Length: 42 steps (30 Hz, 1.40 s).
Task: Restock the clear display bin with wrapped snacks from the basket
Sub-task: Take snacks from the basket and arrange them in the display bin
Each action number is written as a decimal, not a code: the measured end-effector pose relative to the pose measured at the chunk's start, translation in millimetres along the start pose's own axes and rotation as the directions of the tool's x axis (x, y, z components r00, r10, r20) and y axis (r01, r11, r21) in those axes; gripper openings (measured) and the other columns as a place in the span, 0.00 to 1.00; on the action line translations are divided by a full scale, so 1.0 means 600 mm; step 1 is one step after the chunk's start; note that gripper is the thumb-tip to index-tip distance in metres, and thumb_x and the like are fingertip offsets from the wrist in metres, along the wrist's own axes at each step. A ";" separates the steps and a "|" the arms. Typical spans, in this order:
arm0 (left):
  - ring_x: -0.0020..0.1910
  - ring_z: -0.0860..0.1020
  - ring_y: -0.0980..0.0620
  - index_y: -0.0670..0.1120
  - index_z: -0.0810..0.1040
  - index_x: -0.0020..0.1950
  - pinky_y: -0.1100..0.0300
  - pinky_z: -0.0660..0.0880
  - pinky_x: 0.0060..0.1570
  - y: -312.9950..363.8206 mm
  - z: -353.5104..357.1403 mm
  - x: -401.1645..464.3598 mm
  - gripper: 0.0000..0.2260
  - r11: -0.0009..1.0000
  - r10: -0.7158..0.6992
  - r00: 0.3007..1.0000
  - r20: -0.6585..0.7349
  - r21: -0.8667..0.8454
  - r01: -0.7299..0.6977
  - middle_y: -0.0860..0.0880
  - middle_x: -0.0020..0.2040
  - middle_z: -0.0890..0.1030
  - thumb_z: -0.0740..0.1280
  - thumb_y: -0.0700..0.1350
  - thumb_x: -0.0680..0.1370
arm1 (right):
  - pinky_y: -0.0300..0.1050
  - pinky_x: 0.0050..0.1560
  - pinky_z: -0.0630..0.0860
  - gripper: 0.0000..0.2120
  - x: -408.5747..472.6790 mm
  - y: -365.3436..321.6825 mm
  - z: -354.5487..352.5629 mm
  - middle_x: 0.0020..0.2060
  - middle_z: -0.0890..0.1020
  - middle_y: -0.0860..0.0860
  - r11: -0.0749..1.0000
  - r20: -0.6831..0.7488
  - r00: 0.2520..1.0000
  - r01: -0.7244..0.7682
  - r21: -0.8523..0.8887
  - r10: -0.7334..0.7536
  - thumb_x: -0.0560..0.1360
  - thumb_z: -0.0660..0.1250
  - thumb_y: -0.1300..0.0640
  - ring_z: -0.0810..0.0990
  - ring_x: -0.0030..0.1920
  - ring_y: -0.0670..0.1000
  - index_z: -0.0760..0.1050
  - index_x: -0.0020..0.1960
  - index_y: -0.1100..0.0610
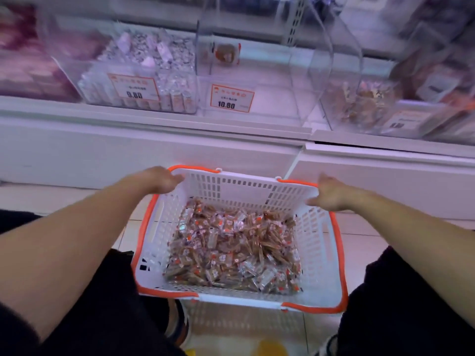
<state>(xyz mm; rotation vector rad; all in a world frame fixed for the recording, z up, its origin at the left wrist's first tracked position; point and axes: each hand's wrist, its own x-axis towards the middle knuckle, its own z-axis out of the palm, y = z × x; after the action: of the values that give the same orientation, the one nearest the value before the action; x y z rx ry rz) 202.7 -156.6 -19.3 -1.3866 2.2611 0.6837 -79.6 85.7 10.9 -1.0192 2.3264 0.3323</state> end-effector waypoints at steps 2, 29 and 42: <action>0.66 0.73 0.40 0.37 0.74 0.67 0.55 0.69 0.62 0.045 -0.082 -0.045 0.29 0.957 0.193 0.980 -0.051 0.230 -0.177 0.37 0.69 0.73 0.55 0.61 0.82 | 0.48 0.66 0.70 0.36 -0.051 -0.040 -0.071 0.73 0.69 0.58 0.960 -0.132 0.956 0.244 -0.135 -0.261 0.78 0.67 0.45 0.72 0.69 0.58 0.58 0.77 0.61; 0.45 0.80 0.44 0.49 0.76 0.57 0.52 0.74 0.46 0.171 -0.254 -0.055 0.09 0.592 0.806 0.338 -0.485 0.660 -0.464 0.48 0.48 0.81 0.60 0.51 0.82 | 0.51 0.44 0.76 0.04 -0.030 -0.142 -0.264 0.43 0.80 0.42 0.874 -0.592 0.659 0.451 -0.183 -0.464 0.81 0.58 0.47 0.78 0.44 0.52 0.69 0.47 0.44; 0.38 0.78 0.45 0.48 0.76 0.52 0.52 0.75 0.39 0.141 -0.190 -0.114 0.05 0.551 0.835 0.336 -0.436 0.674 -0.492 0.49 0.41 0.80 0.63 0.47 0.81 | 0.50 0.42 0.76 0.02 -0.093 -0.132 -0.204 0.46 0.80 0.41 0.827 -0.544 0.630 0.494 -0.270 -0.554 0.82 0.56 0.46 0.78 0.44 0.50 0.66 0.50 0.42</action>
<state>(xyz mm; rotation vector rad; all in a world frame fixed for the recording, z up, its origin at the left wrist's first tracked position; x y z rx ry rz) 146.7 -143.2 127.4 -0.3597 3.4195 -0.3295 -40.1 11.9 142.6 -2.0414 2.3833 -0.1579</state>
